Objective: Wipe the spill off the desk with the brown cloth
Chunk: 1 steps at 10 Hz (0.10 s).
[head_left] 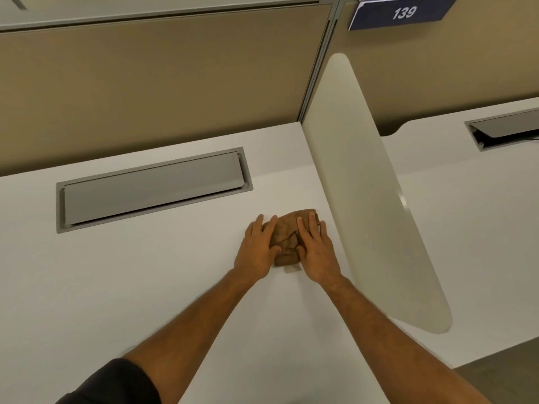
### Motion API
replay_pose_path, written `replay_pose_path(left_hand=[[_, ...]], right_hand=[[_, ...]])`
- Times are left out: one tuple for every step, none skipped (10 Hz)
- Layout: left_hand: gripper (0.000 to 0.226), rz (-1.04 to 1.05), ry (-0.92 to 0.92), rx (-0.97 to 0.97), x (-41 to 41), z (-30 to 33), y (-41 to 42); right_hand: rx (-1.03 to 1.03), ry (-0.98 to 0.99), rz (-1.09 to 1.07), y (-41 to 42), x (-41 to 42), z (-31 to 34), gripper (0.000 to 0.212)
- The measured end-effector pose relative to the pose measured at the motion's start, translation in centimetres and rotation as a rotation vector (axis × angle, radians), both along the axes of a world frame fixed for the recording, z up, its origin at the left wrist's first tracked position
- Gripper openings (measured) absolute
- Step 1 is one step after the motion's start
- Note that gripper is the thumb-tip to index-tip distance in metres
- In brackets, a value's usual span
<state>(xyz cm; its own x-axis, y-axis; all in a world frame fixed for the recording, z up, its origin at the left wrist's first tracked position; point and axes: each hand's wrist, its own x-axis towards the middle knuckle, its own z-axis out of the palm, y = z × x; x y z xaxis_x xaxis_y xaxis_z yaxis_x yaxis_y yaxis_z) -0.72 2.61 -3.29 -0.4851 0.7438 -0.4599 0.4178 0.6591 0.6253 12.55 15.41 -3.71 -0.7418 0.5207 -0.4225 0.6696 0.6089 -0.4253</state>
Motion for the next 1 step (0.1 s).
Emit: replay_pose_path(left_hand=[[0.077, 0.041, 0.005, 0.046, -0.62, 0.86, -0.7]], right_hand=[[0.041, 0.06, -0.033, -0.29, -0.22, 0.96, 0.067]])
